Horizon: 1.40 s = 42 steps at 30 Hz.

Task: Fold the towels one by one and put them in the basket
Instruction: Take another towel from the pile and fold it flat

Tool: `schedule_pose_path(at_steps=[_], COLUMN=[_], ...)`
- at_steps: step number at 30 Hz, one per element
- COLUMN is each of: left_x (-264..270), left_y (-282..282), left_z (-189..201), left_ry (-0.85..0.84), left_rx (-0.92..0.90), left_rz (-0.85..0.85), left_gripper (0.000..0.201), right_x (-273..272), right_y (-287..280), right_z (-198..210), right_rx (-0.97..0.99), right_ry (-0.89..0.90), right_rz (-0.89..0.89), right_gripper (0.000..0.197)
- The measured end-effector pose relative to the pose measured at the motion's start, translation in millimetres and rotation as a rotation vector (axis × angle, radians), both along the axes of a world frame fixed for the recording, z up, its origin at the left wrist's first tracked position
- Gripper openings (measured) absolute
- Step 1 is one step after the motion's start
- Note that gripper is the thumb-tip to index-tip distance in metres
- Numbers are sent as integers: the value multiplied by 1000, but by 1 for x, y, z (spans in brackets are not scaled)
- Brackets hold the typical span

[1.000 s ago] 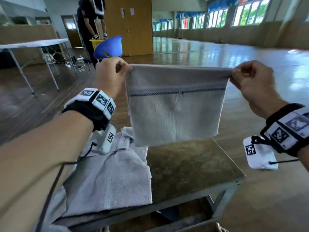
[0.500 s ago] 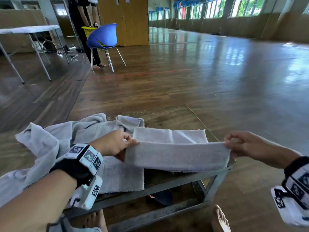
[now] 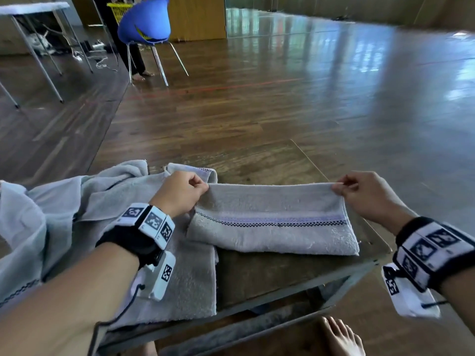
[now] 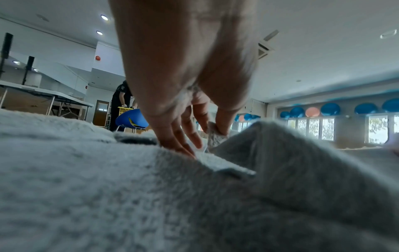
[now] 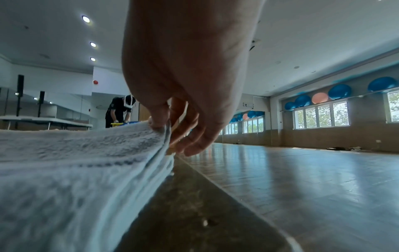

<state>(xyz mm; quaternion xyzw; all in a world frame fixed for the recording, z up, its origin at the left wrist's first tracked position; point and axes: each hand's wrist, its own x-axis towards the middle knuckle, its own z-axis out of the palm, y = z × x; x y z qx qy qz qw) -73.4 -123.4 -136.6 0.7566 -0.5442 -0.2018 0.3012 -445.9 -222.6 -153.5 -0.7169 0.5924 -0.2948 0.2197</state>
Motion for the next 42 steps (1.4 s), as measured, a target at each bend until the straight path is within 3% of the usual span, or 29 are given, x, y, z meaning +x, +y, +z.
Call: schedule_pose_path(at_steps=[4, 15, 19, 22, 25, 28, 31, 34, 36, 39, 42], left_x=[7, 5, -1, -8, -15, -15, -10, -4, -2, -2, -8], left_y=[-14, -13, -10, -10, -5, 3, 11, 18, 19, 14, 6], left_z=[-10, 3, 21, 40, 59, 67, 54, 23, 4, -9, -11], left_ry=[-127, -207, -187, -159, -240, -233, -240, -263, -246, -232, -248], left_rx=[52, 61, -119, -280, -528, -678, -523, -49, 153, 157, 154], left_rz=[-32, -99, -122, -123, -113, -145, -207, -265, -226, -100, -18], left_gripper=[20, 12, 4, 13, 22, 18, 15, 21, 21, 20, 39], right_x=[15, 23, 23, 21, 17, 6, -8, -22, -28, -27, -21], right_y=[-11, -4, -1, 4, 16, 28, 35, 40, 42, 39, 33], right_z=[-9, -6, 19, 43, 62, 63, 41, 10, -5, -10, -8], right_rx=[75, 92, -2, -220, -460, -596, -538, -155, -8, -16, 46], right_ry=[93, 172, 247, 210, 85, -92, -68, 200, 257, 209, 246], right_rz=[0, 56, 20, -73, -154, -136, 5, 227, 268, 140, 20], right_gripper=[17, 14, 10, 16, 21, 18, 16, 19, 18, 15, 28])
